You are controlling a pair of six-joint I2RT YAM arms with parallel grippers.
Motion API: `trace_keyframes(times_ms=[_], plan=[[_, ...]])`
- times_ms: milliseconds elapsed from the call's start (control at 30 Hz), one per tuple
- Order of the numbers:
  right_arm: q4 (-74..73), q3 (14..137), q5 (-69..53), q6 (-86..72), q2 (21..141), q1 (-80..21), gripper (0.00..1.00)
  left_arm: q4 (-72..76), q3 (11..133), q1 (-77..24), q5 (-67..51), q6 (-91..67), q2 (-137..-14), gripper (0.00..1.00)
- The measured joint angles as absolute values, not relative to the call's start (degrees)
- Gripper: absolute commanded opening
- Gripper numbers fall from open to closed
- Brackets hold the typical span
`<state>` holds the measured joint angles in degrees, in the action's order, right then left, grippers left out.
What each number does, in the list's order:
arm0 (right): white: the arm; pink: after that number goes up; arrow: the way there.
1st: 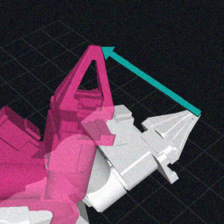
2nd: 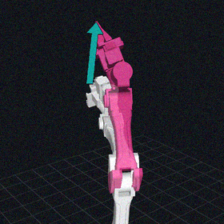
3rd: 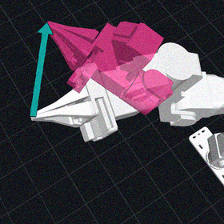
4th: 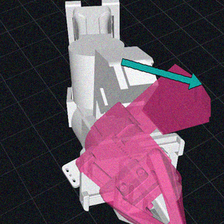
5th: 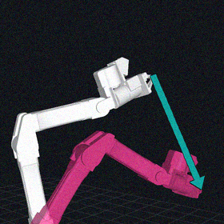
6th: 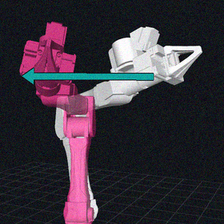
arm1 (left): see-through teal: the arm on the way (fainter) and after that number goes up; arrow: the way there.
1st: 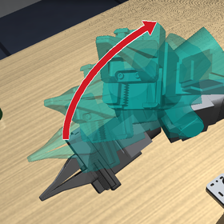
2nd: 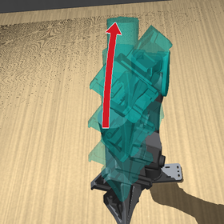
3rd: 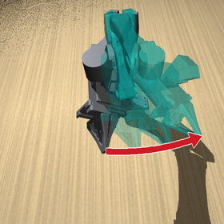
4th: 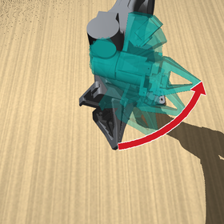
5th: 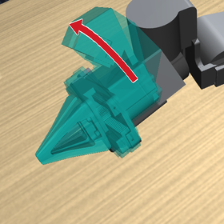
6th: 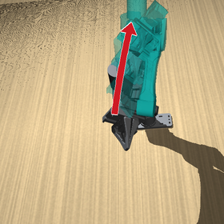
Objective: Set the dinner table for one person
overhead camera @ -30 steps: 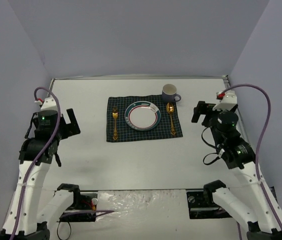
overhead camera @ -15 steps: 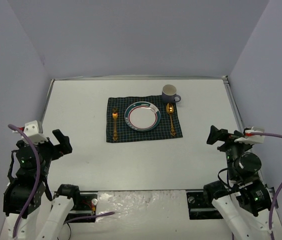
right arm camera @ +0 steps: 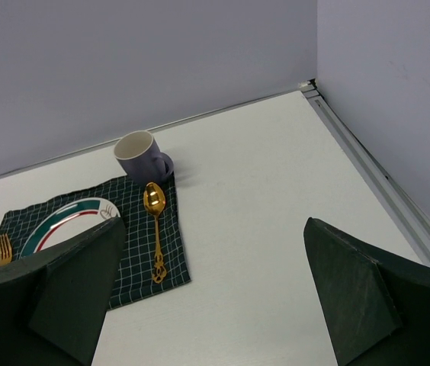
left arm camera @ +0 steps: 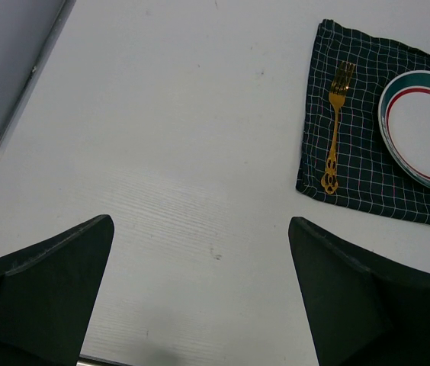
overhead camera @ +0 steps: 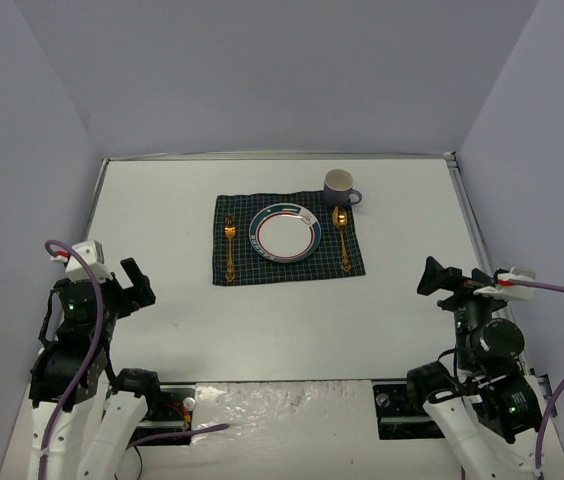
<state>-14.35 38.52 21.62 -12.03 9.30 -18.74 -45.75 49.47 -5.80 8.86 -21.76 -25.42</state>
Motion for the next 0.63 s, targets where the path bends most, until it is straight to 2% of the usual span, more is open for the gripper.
trace_keyframes(times_ms=[633], plan=[[-14.4,38.6,18.7,-11.7,11.7,-18.7,1.00,-43.5,49.5,-5.2,8.8,-22.2,-25.7,0.97]])
